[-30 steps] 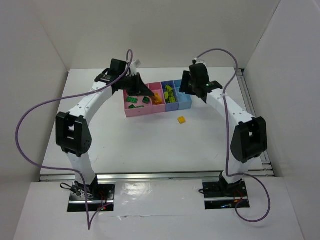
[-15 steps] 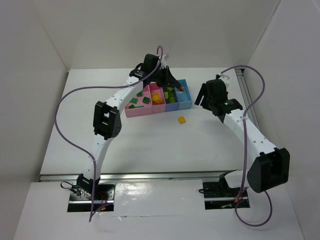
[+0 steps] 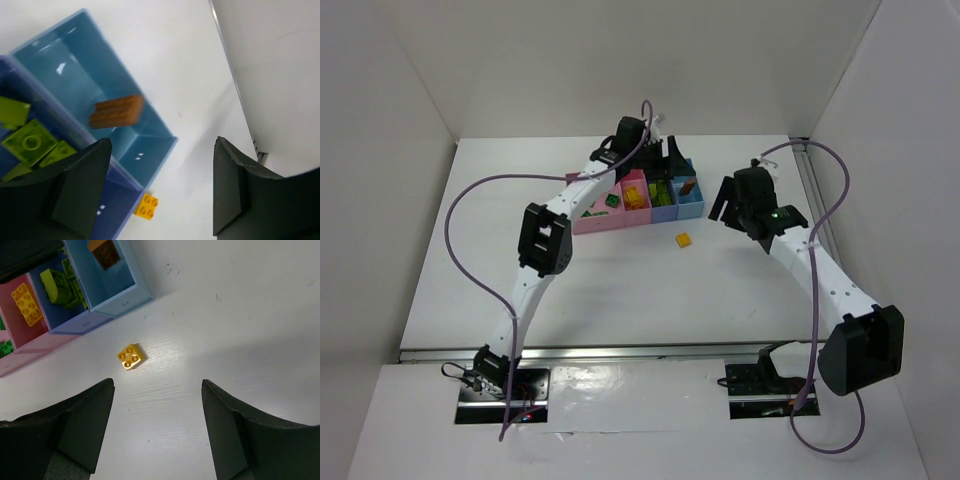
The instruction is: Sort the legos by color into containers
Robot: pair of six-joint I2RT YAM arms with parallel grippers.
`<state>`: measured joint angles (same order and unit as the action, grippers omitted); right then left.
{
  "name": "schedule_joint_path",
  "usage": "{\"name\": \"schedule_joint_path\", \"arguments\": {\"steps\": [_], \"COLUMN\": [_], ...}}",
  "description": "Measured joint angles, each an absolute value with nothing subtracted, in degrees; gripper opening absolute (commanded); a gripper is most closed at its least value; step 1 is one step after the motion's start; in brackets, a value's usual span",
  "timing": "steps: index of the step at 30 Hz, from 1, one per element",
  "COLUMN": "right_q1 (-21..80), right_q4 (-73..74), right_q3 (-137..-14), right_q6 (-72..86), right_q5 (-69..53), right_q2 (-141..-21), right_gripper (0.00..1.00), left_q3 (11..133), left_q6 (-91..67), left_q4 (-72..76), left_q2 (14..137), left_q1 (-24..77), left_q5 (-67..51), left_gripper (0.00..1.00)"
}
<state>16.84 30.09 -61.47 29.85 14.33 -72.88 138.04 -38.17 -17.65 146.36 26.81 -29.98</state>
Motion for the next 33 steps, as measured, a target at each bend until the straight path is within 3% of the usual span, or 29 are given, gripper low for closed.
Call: {"name": "schedule_joint_path", "arguments": {"steps": [10,24,31,33], "right_q1": [17.34,28.49,28.47,28.47], "right_q4": [29.36,27.31,24.05,22.83], "right_q3": [-60.29,-65.69,-68.47,-68.82], "right_q6": [27.24,19.03,18.11,18.28], "right_q5": [6.48,9.41,13.58,14.06], "right_q2": [-78.28,-100.14,-106.63,-108.16], "right_gripper": [0.78,0.79,0.72,0.63], "left_q3": [135.81,100.55,90.94,89.6], "left_q6": [-38.19,-33.19,-31.51,-31.44], "left_q4": [-15.46,-20.21,-21.98,-22.48], "left_q2": [141.64,101.91,95.59,95.59], "left_q1": [28.32,20.38,19.57,18.65], "left_q5": [-31.73,-17.3,-13.74,-13.43], "left_gripper": [0.78,0.78,0.76,0.76]}}
